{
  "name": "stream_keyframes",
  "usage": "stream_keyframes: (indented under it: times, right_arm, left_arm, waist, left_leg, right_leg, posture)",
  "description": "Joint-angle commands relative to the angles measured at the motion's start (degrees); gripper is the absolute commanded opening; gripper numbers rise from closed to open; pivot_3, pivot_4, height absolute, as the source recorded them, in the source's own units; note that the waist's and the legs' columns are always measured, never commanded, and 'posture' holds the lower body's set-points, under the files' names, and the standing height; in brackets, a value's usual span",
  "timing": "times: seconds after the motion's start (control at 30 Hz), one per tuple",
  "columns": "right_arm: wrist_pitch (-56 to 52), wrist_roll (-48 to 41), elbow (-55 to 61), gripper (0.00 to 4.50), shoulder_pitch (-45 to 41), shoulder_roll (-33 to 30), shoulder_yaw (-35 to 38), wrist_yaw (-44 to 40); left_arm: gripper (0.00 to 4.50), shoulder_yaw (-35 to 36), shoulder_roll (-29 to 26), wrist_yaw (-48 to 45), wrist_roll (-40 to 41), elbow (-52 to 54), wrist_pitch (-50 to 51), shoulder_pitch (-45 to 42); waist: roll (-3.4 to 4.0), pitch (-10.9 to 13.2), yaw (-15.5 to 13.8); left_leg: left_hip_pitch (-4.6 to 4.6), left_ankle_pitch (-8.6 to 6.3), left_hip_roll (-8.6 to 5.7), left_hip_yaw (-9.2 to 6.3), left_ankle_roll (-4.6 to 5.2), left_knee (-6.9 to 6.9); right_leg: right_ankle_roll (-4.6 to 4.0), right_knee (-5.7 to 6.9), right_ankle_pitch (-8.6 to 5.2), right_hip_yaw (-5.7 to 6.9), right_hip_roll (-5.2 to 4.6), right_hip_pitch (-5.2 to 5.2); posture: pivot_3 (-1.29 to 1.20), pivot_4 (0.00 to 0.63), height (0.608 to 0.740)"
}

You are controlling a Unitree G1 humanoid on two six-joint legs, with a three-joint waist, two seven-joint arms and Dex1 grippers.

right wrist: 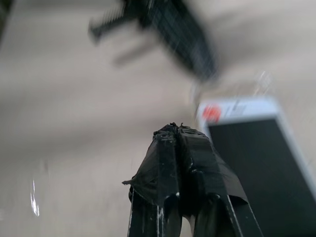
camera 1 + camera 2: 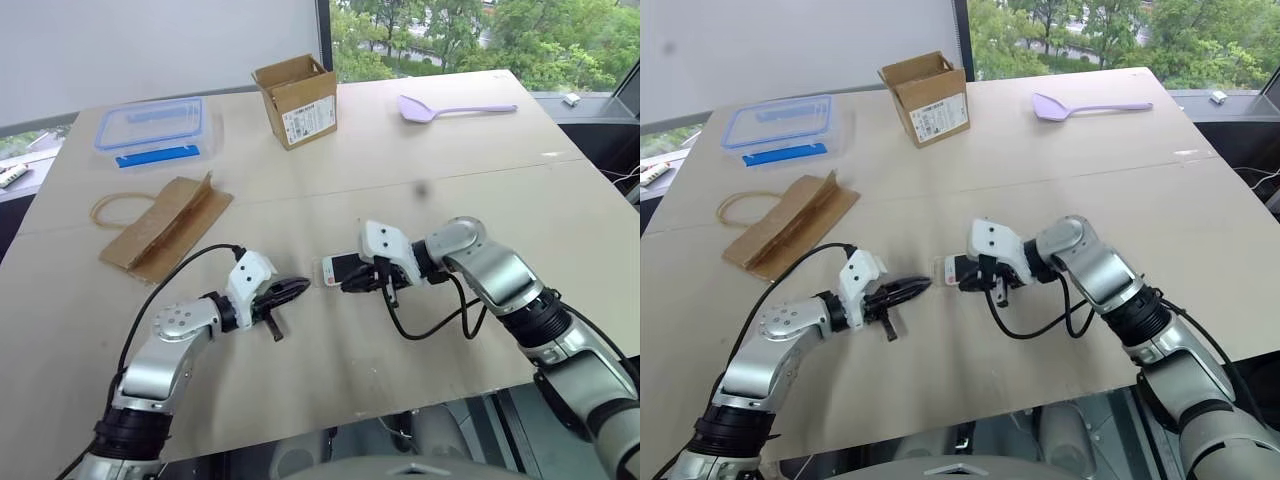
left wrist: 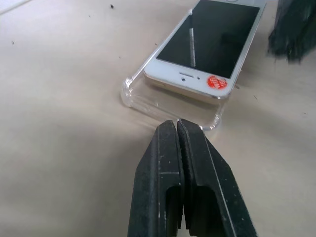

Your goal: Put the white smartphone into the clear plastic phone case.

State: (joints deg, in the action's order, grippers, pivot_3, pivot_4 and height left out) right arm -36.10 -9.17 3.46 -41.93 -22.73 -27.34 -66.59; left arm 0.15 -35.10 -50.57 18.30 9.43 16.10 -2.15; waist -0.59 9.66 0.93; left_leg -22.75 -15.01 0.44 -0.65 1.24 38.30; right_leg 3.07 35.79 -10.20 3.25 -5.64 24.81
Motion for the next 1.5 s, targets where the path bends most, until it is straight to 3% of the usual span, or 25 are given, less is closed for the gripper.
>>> stream_keyframes:
  times: [0.03, 0.43, 1.23, 1.5]
  right_arm:
    - [2.3, 2.2, -1.4, 0.03, -1.7, 1.2, 0.4, 3.6]
    - [11.4, 11.7, -9.0, 0.03, -0.9, 1.4, -7.3, 4.8]
    - [8.2, 14.5, -23.3, 0.03, -2.4, 7.4, -9.5, 1.2]
    - [9.7, 17.3, -28.4, 0.03, -2.2, 8.0, -11.4, 1.3]
  left_arm:
    - [0.06, 2.0, -1.1, -0.8, 1.7, 2.4, 0.2, 0.5]
    - [0.06, 2.4, -0.8, -0.2, 1.7, 3.5, 0.3, 1.6]
    - [0.06, 3.1, -1.1, 0.2, 1.8, 5.2, 0.4, 4.0]
    - [0.06, 3.8, -1.4, 0.2, 2.0, 5.9, 0.1, 5.6]
  waist:
    - [0.01, 0.0, -0.1]
    - [-0.01, 0.0, 0.1]
    - [0.02, -0.2, 0.2]
    - [0.14, -0.4, 0.1]
  left_leg:
    - [0.00, 0.00, 0.00, 0.01, 0.00, 0.00]
    - [0.05, 0.00, 0.00, 0.03, 0.00, 0.01]
    - [0.41, 0.00, 0.05, 0.05, 0.00, -0.01]
    - [1.01, -0.01, 0.07, 0.04, 0.00, -0.12]
  right_leg:
    - [0.00, 0.00, 0.00, 0.00, 0.00, 0.00]
    - [0.00, 0.00, 0.00, -0.01, 0.00, -0.02]
    - [0.01, 0.10, -0.02, -0.07, 0.07, -0.25]
    - [-0.02, 0.07, -0.28, -0.11, 0.07, -0.79]
  posture:
    - [0.00, 0.150, 0.740]
    - [0.00, 0.150, 0.740]
    - [0.00, 0.150, 0.740]
    - [0.00, 0.150, 0.740]
